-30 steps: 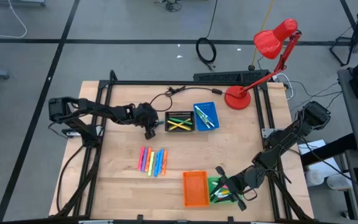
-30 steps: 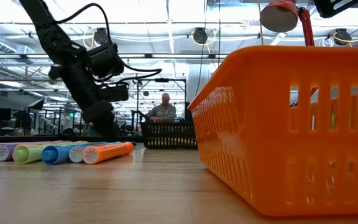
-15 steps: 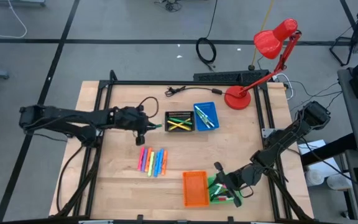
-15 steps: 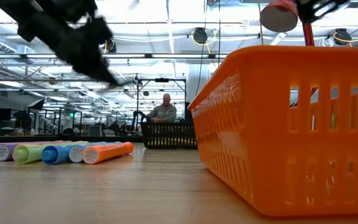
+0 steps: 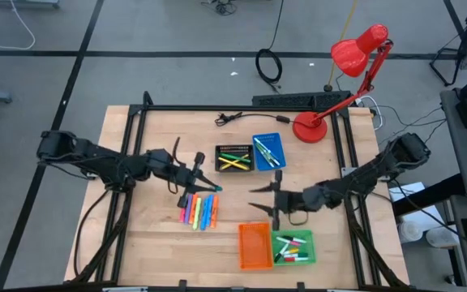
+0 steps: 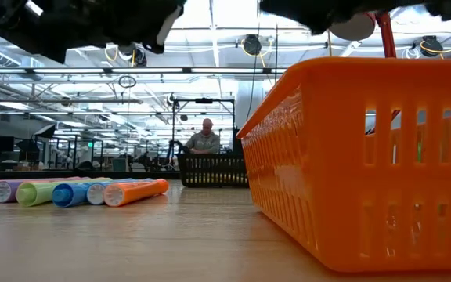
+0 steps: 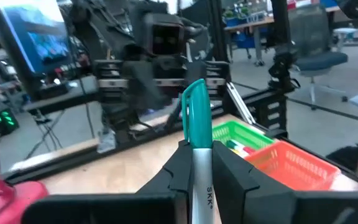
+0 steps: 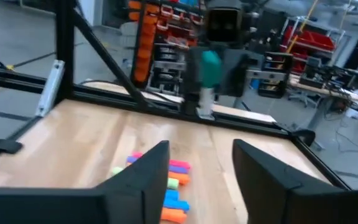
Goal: Pick & Place Markers
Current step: Put the green highlighter pen into the green bin
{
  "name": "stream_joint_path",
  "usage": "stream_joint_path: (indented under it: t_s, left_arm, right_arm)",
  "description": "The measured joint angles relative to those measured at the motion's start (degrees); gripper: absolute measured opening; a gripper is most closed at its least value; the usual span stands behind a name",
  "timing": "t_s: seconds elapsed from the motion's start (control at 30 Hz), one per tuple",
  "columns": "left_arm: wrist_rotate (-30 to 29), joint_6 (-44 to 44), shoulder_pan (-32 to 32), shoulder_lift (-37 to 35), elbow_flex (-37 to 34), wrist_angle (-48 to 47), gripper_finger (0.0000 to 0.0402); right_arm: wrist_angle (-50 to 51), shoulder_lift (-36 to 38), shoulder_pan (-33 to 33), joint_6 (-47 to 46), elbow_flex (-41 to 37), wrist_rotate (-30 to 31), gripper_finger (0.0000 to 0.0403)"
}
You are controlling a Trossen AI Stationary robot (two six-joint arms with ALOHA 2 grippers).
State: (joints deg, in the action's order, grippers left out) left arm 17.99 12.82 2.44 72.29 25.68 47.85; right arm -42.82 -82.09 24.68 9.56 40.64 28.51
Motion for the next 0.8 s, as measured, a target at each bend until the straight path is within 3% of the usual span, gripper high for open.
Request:
stream_joint_path:
  t_s: [0.2,0.33,0.6,0.8]
  left_arm:
    - [-0.01,-1.33,0.41,5.84,4.63,-1.24,0.0037]
    - [0.00,-1.26,1.28,9.64,8.13,-3.23,0.0037]
    - [-0.02,1.08,3.33,11.04,11.68,-5.93,0.0037]
    - [-0.02,1.92,4.06,11.10,11.68,-5.75,0.0037]
  right_arm:
    - [-6.84,-4.87,-3.72,-1.37,1.82,-5.52,0.0251]
    - [-8.66,-8.21,-4.73,1.58,5.73,-6.27,0.0281]
    - [-9.89,-12.00,-5.75,4.82,8.63,-6.74,0.0262]
    - [-13.18,-15.29,-6.76,5.20,9.68,-14.18,0.0231]
